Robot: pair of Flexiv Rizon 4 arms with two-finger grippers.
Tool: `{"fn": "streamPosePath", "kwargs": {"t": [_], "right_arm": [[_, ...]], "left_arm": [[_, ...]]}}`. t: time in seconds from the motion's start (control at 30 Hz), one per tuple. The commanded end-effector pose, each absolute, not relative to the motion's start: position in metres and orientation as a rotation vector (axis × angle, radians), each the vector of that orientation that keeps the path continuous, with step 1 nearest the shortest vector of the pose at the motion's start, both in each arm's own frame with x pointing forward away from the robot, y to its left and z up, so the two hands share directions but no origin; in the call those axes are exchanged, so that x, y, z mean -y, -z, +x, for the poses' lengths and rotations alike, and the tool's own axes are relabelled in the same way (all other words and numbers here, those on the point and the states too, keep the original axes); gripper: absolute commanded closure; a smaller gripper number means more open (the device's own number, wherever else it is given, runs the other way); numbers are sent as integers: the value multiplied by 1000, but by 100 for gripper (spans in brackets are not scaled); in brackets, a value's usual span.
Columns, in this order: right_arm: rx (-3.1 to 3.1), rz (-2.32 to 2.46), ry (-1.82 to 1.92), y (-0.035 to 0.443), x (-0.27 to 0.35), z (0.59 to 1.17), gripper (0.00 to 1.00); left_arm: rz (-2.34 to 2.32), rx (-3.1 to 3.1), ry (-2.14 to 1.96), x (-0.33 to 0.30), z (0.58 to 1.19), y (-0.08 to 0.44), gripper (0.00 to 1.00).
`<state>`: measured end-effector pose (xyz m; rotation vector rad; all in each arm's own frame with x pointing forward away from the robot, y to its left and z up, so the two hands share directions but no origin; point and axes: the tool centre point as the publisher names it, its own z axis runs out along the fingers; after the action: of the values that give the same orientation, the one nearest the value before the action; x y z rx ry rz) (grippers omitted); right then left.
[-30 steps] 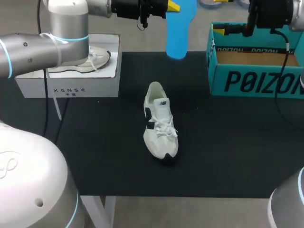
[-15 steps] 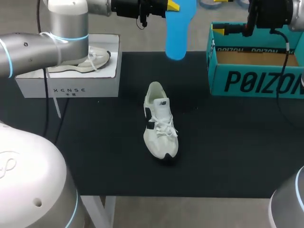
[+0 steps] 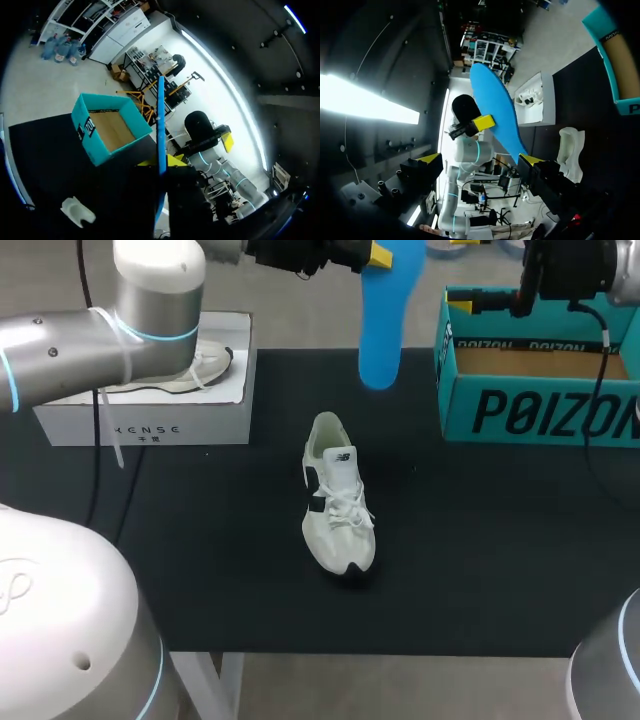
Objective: Take the shoe out of the shoebox, open the shoe tongue, remove and reinsert the insole, then place the shoe into the shoebox
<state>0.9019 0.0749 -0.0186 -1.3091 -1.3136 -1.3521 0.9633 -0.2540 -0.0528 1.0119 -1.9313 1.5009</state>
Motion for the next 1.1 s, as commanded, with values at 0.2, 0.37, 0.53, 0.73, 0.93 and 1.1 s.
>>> {"fn": "streamPosePath", "kwargs": {"t": [0.2,0.37,0.53,0.73,0.93,1.1], "right_arm": [[1314,-1309,1352,19,-76,904,0],[1314,-1309,1352,19,-76,904,0],[1314,-1309,1352,19,-76,904,0],[1314,-1309,1352,19,-76,904,0],[1314,-1309,1352,19,-76,904,0],[1314,-1309,1352,19,-76,904,0]], "left_arm": [[743,1706,-1950,236,963,67,100],[736,1835,-1853,243,961,63,100],[747,1907,-1811,247,959,59,100],[747,1907,-1811,247,959,59,100],[267,1984,-2049,248,951,58,100],[196,1908,-2059,247,945,53,100]]}}
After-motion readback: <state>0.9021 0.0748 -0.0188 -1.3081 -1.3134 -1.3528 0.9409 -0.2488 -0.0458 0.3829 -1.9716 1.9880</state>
